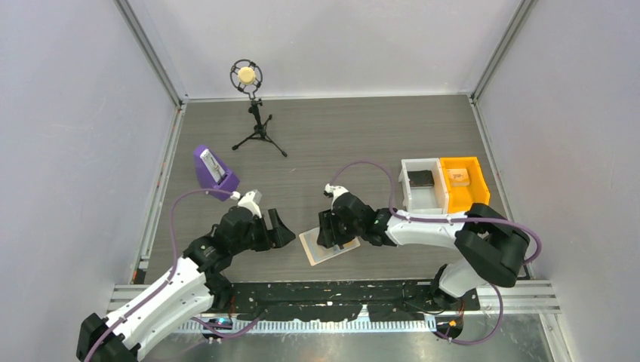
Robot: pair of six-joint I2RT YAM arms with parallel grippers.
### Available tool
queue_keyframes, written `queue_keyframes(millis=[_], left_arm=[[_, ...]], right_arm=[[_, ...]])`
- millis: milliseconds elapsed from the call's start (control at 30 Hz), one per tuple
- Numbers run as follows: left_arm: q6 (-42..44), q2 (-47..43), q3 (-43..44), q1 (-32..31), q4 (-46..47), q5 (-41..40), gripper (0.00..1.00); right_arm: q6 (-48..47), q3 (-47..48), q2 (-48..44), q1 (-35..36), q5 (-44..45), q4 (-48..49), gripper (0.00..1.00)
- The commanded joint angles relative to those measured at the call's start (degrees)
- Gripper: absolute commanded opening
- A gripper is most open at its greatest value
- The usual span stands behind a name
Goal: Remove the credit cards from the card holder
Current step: Remove the credit card from the card holder.
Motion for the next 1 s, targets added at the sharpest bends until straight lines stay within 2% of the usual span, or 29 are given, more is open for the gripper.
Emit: queue_keyframes(millis=[0, 167, 400, 667, 967], left_arm=[[0.18, 0.17, 1.16, 0.14, 2.72, -2.22, 0.78], [0.74, -2.53, 2.64, 0.17, -0.84, -6.22, 0.78], [0.81, -10.08, 3.97, 0.18, -6.12, -11.18, 0.80], [1.06, -14.08, 4.54, 0.24, -9.93, -12.38, 0.81], [-0.02, -14.46, 3.60, 0.20, -9.05, -13.02, 0.81]], right_arm=[[-2.85, 2.70, -4.77, 0.95, 5.13, -5.08, 0.57], [-4.92, 7.46, -5.03, 5.03, 12.88, -12.17, 0.63], [-6.80, 14.60, 1.30, 9.95, 20.96, -18.74, 0.69], [-7.70, 17.99, 7.94, 11.60, 22.40, -19.86, 0.69], [-8.28, 18.87, 11.54, 12.77, 23.37, -20.79, 0.69]])
